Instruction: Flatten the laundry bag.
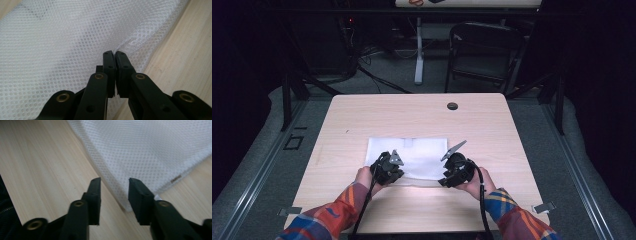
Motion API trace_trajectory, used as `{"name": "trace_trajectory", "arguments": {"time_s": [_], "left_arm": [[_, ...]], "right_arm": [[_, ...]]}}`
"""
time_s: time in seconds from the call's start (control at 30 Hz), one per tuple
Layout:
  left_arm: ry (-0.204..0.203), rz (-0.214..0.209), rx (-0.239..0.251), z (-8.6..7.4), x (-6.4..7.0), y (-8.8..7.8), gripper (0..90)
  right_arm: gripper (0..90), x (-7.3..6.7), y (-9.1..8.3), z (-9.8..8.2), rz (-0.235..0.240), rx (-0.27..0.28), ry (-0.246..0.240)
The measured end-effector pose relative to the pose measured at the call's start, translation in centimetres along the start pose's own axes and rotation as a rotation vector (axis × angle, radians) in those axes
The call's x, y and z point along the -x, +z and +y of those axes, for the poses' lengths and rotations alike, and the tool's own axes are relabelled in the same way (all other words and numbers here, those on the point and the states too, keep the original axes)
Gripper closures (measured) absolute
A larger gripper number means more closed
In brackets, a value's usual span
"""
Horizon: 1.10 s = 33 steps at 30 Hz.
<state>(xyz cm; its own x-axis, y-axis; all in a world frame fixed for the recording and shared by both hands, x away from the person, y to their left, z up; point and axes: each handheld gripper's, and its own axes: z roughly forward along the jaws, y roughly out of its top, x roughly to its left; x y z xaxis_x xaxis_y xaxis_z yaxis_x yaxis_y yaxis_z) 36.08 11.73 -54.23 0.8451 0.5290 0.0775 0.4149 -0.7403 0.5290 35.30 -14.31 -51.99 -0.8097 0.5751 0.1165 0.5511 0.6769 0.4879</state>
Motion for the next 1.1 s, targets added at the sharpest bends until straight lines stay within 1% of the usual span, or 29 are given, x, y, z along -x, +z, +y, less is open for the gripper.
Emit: {"name": "trace_trajectory", "arguments": {"time_s": [0.03,0.07,0.1,0.13,0.17,0.23,0.27,0.33,0.37,0.4,0.43,0.5,0.57,0.6,0.67,0.77,0.8,0.9,0.93,1.03,1.1], "left_arm": [[0.002,0.003,0.003,0.0,0.0,-0.1,87.8],[-0.006,0.004,0.011,0.0,0.0,-0.1,87.8],[-0.002,0.006,0.009,0.0,0.0,-0.2,87.8],[-0.005,0.005,0.015,0.0,0.0,-0.2,87.8],[-0.01,0.008,0.019,0.0,0.0,-0.2,87.8],[-0.006,0.008,0.021,0.1,0.0,-0.3,87.8],[-0.015,0.009,0.032,0.1,0.0,-0.3,87.8],[-0.004,0.012,0.031,0.1,0.0,-0.4,87.8],[-0.015,0.014,0.041,0.1,0.1,-0.4,87.7],[-0.014,0.013,0.041,0.1,0.1,-0.4,87.7],[-0.003,0.02,0.039,0.2,0.0,-0.5,87.7],[-0.003,0.02,0.044,0.2,0.1,-0.5,87.7],[-0.002,0.015,0.044,0.2,0.1,-0.4,87.7],[-0.002,0.012,0.043,0.2,0.1,-0.4,87.7],[0.0,0.012,0.042,0.3,0.1,-0.4,87.7],[0.002,0.008,0.039,0.2,0.1,-0.4,87.7],[0.0,0.008,0.039,0.2,0.1,-0.3,87.7],[0.005,-0.002,0.029,0.2,0.1,-0.3,87.8],[0.008,-0.001,0.026,0.2,0.1,-0.3,87.8],[0.01,0.001,0.027,0.2,0.1,-0.2,87.8],[0.01,0.001,0.028,0.2,0.1,-0.2,87.8]], "right_arm": [[69.6,-0.4,0.1,0.2,-0.004,-0.006,-0.026],[73.8,-0.7,0.3,0.2,-0.004,0.0,-0.036],[78.5,-1.1,0.5,0.3,-0.005,-0.001,-0.057],[82.9,-1.6,0.8,0.5,-0.004,-0.006,-0.086],[85.9,-2.0,1.1,0.6,-0.004,-0.003,-0.098],[89.4,-2.6,1.6,0.8,-0.008,-0.014,-0.126],[90.0,-2.9,1.9,0.9,-0.014,-0.022,-0.139],[90.0,-3.2,2.5,1.1,-0.04,-0.023,-0.159],[90.0,-3.2,2.8,1.2,-0.04,-0.016,-0.157],[90.0,-3.2,3.0,1.2,-0.051,-0.016,-0.161],[90.0,-3.2,3.2,1.3,-0.06,-0.014,-0.168],[90.0,-3.2,3.6,1.2,-0.078,-0.016,-0.175],[90.0,-3.1,3.9,1.1,-0.102,0.0,-0.182],[90.0,-3.1,3.9,1.1,-0.114,-0.002,-0.18],[90.0,-2.9,4.1,1.2,-0.129,0.015,-0.179],[90.0,-2.8,4.5,1.3,-0.147,0.012,-0.187],[90.0,-2.8,4.6,1.4,-0.156,0.02,-0.181],[90.0,-2.4,5.1,1.4,-0.164,0.022,-0.171],[90.0,-2.3,5.2,1.5,-0.165,0.01,-0.171],[90.0,-1.9,5.6,1.5,-0.164,-0.003,-0.167],[90.0,-1.9,5.7,1.5,-0.167,0.005,-0.158]]}}
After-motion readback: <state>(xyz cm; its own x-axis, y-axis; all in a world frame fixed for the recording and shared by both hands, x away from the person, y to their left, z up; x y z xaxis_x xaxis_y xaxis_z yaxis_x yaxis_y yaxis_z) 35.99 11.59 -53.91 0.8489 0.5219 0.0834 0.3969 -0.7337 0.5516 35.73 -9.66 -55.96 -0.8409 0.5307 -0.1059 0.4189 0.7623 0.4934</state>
